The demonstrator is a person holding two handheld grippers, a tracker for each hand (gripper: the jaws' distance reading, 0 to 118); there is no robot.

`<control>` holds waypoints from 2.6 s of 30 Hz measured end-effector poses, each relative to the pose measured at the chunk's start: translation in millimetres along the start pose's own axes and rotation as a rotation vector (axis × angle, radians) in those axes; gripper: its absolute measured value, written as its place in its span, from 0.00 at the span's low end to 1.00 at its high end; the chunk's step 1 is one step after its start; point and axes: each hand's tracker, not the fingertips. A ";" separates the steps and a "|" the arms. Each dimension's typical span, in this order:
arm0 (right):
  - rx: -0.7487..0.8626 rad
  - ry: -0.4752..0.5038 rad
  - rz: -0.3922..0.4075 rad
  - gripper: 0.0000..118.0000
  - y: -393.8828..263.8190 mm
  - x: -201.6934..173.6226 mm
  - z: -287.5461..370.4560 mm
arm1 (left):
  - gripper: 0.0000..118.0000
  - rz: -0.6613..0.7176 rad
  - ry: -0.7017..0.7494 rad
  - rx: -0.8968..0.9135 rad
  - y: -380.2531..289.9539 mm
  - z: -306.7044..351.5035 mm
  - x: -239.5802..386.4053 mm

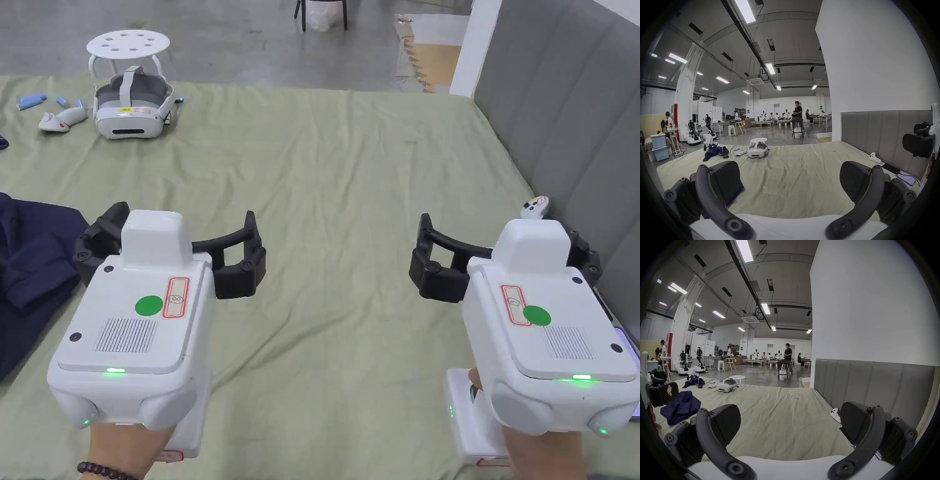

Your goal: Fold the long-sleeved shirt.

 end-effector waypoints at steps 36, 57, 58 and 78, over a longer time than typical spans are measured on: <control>0.015 0.016 -0.012 1.00 6.1 -3.2 1.2 | 0.94 0.013 0.006 0.025 12.9 3.2 0.5; 0.020 0.022 -0.006 1.00 4.2 -4.5 2.7 | 0.94 0.010 -0.001 0.028 7.1 3.7 0.0; 0.020 0.023 -0.008 1.00 4.2 -4.1 3.1 | 0.94 0.010 0.000 0.026 6.6 3.4 -0.1; 0.012 0.172 -0.036 0.00 22.8 -70.6 -21.2 | 0.03 0.005 0.161 0.055 13.0 24.4 -61.7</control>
